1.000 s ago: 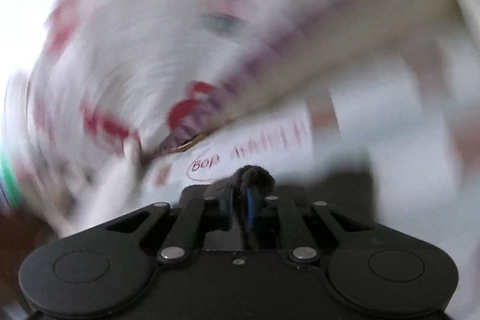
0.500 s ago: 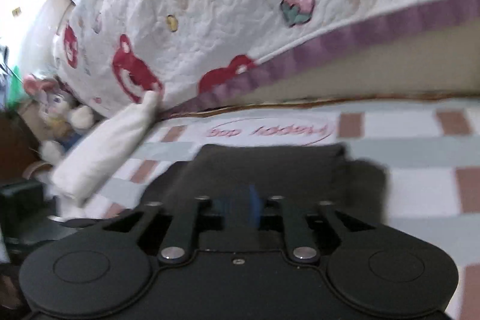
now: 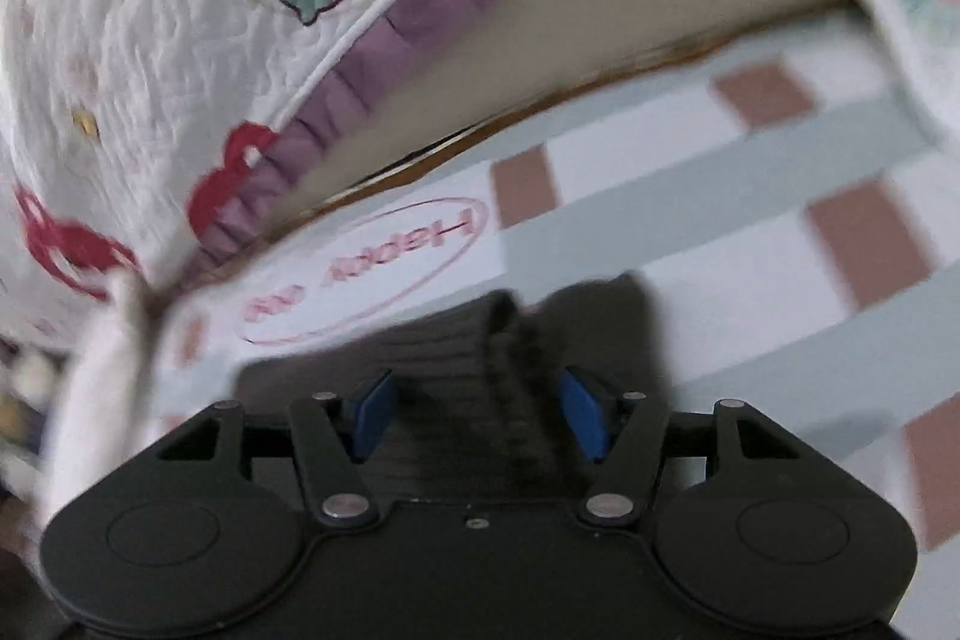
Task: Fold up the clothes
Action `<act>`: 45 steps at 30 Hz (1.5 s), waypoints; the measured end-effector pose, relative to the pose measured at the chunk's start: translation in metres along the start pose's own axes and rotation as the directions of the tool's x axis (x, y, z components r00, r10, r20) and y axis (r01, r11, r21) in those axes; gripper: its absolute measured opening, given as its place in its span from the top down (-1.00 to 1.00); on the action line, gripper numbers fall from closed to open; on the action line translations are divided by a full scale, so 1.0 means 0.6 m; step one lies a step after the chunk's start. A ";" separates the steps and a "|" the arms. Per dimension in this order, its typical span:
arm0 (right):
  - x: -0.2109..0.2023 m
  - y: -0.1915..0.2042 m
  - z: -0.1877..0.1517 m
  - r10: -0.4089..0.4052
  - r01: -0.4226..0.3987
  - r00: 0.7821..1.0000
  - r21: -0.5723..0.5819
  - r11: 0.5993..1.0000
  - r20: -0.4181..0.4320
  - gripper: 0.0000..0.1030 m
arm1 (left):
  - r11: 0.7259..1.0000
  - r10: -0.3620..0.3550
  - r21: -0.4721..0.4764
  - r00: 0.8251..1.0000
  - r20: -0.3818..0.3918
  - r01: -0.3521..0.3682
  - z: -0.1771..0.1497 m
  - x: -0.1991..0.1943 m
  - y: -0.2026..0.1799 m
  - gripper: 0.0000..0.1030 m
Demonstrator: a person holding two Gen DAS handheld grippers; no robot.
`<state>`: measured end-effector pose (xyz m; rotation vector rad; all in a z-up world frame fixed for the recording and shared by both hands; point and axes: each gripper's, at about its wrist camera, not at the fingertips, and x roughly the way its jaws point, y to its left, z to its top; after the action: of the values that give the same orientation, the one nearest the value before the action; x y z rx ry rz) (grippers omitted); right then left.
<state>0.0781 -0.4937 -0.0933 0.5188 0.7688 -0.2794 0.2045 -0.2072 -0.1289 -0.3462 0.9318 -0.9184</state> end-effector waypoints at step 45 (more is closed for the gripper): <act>-0.062 0.079 -0.084 -0.213 0.314 0.930 -0.346 0.884 0.300 -0.03 | 0.999 -0.053 0.003 0.995 -0.083 0.054 0.004 -0.018 0.014 -0.12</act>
<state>0.0430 -0.4245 -0.0807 -0.0064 0.6213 -0.4283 0.2082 -0.1939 -0.1269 -0.3322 1.0001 -0.9903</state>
